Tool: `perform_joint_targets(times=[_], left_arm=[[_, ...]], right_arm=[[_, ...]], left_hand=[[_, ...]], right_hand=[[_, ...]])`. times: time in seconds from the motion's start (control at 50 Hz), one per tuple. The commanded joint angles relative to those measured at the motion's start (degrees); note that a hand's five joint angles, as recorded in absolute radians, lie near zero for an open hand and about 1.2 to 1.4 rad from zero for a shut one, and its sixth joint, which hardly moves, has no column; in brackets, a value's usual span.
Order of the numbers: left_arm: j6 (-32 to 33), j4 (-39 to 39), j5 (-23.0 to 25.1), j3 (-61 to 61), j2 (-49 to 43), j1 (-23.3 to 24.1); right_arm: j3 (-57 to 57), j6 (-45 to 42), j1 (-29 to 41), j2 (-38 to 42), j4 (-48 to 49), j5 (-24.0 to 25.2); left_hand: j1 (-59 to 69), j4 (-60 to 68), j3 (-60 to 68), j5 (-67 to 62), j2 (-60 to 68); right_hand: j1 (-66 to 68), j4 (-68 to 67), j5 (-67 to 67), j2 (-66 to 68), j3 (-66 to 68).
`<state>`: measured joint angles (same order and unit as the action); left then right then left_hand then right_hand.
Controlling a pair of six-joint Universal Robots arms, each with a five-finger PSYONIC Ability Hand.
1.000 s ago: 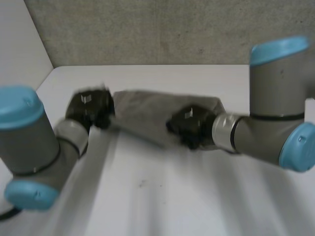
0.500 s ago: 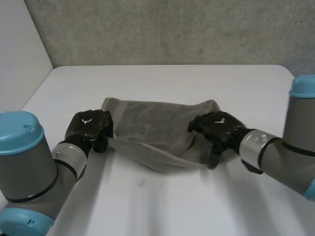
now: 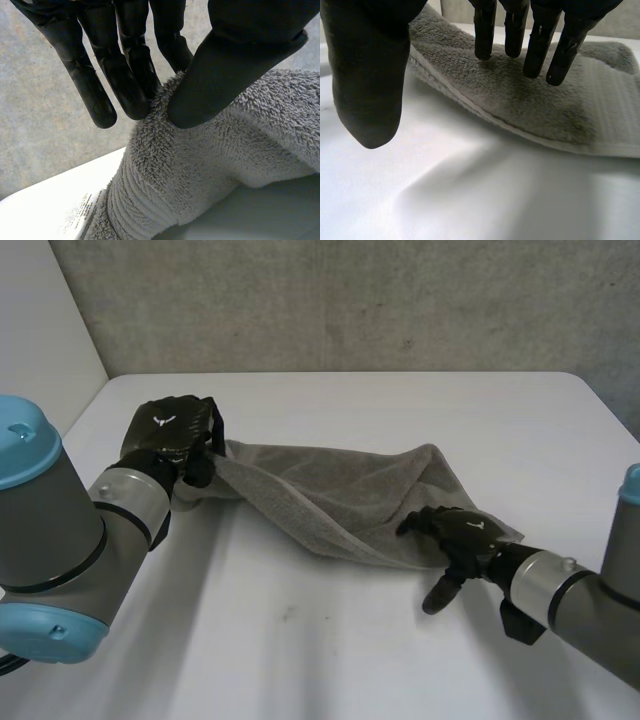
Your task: Fold the towel.
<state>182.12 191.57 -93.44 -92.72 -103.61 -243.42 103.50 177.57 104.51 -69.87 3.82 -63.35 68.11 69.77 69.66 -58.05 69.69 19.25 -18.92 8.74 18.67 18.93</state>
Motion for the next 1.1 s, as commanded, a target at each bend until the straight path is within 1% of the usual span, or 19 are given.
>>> perform_joint_targets(times=[0.02, 0.1, 0.38, 0.44, 0.48, 0.5, 0.54, 0.56, 0.58, 0.6, 0.76, 0.8, 0.82, 0.86, 0.88, 0.92, 0.98, 1.02, 1.1], left_arm=[[-0.18, -0.14, -0.07, -0.62, 0.07, 0.22], [-0.18, -0.14, -0.07, -0.71, 0.07, 0.13], [-0.27, -0.05, -0.33, -0.27, 0.07, -0.22], [-0.45, -0.05, -0.34, -0.18, 0.07, -0.39], [-0.71, -0.05, -0.34, -0.18, 0.16, -0.48], [-0.97, -0.14, -0.34, -0.18, 0.16, -0.57], [-1.32, -0.14, -0.34, -0.18, 0.25, -0.66], [-1.76, -0.14, -0.34, -0.18, 0.42, -1.09], [-1.77, -0.14, -0.34, -0.18, 0.42, -1.1], [-2.29, -0.14, -0.34, -0.26, 0.42, -1.44], [-4.31, -0.49, -0.07, -0.79, 0.77, -1.8], [-4.49, -0.75, 0.02, -1.06, 0.86, -1.8], [-4.49, -1.19, 0.02, -1.23, 1.04, -1.8], [-4.49, -1.54, 0.1, -1.32, 1.21, -1.8], [-4.49, -1.98, 0.19, -1.41, 1.3, -1.54], [-4.49, -2.25, 0.19, -1.41, 1.39, -1.19], [-4.4, -2.34, 0.19, -1.58, 1.39, -0.75], [-4.4, -2.34, 0.19, -1.76, 1.3, -0.57], [-4.31, -2.25, 0.37, -2.46, 0.43, -0.13]], right_arm=[[-1.02, 2.78, 3.32, 4.04, 6.89, -2.74], [-2.42, 4.36, 4.46, 6.5, 11.28, -6.34], [-5.68, 6.13, 8.16, 11.78, 16.13, -10.66], [-5.94, 5.95, 8.6, 12.48, 17.45, -11.89], [-6.03, 5.86, 8.69, 12.05, 18.85, -13.55], [-6.03, 5.86, 8.69, 12.04, 18.85, -13.56], [-6.03, 5.86, 8.25, 10.64, 19.64, -15.66], [-6.03, 5.86, 8.25, 10.64, 19.64, -15.67], [-6.03, 5.95, 7.9, 9.24, 19.73, -16.1], [-6.03, 5.95, 7.9, 9.23, 19.73, -16.11], [-5.68, 5.51, 3.77, -0.7, 19.56, -12.86], [-6.55, 5.25, 1.84, -8.22, 18.77, -10.67], [-6.56, 5.25, 1.83, -8.26, 18.77, -10.66], [-9.79, 4.2, 0.96, -16.57, 14.4, -7.07], [-9.81, 4.19, 0.95, -16.61, 14.37, -7.05], [-15.49, 3.32, -0.09, -21.08, 3.88, -1.81], [-18.6, 2.7, -1.07, -20.92, -2.33, 0.94], [-23.15, -1.06, -1.51, -19.43, -12.56, 4.79], [-25.28, -8.73, -1.42, -15.91, -18.94, 5.43]], left_hand=[[11.89, 10.23, 10.34, -11.95, 10.31], [11.89, 10.23, 10.34, -11.95, 10.31], [11.89, 10.23, 10.34, -11.95, 10.31], [11.89, 10.23, 10.34, -11.95, 10.31], [11.89, 10.23, 10.34, -11.95, 10.31], [11.89, 10.23, 10.34, -11.95, 10.31], [11.89, 10.23, 10.34, -11.95, 10.31], [11.89, 10.23, 10.34, -11.95, 10.31], [11.89, 10.23, 10.34, -11.95, 10.31], [11.89, 10.23, 10.34, -11.95, 10.31], [11.89, 10.23, 10.34, -11.95, 10.31], [11.89, 10.23, 10.34, -11.95, 10.31], [11.89, 10.23, 10.34, -11.95, 10.31], [11.89, 10.23, 10.34, -11.95, 10.31], [11.89, 10.23, 10.34, -11.95, 10.31], [11.89, 10.23, 10.34, -11.95, 10.31], [11.89, 10.23, 10.34, -11.95, 10.31], [11.89, 10.23, 10.34, -11.95, 10.31], [11.89, 10.23, 10.34, -11.95, 10.31]], right_hand=[[2.43, -2.76, 2.94, 3.01, 2.75], [5.46, -5.79, 5.96, 6.03, 5.78], [13.37, -13.71, 13.88, 13.95, 13.69], [23.13, -23.46, 23.64, 23.71, 23.45], [39.21, -39.54, 39.71, 39.78, 39.53], [39.28, -39.61, 39.78, 39.86, 39.6], [51.65, -51.98, 52.15, 52.23, 51.97], [51.73, -52.06, 52.23, 52.3, 52.05], [60.66, -60.99, 61.17, 61.24, 60.98], [60.75, -61.08, 61.26, 61.33, 61.07], [60.75, -61.08, 61.26, 61.33, 61.07], [60.75, -61.08, 61.26, 61.33, 61.07], [60.75, -61.08, 61.26, 61.33, 61.07], [60.75, -61.08, 61.26, 61.33, 61.07], [60.75, -61.08, 61.26, 61.33, 61.07], [60.75, -61.08, 61.26, 61.33, 61.07], [60.75, -61.08, 61.26, 61.33, 61.07], [60.75, -61.08, 61.26, 61.33, 61.07], [60.75, -61.08, 61.26, 61.33, 61.07]])
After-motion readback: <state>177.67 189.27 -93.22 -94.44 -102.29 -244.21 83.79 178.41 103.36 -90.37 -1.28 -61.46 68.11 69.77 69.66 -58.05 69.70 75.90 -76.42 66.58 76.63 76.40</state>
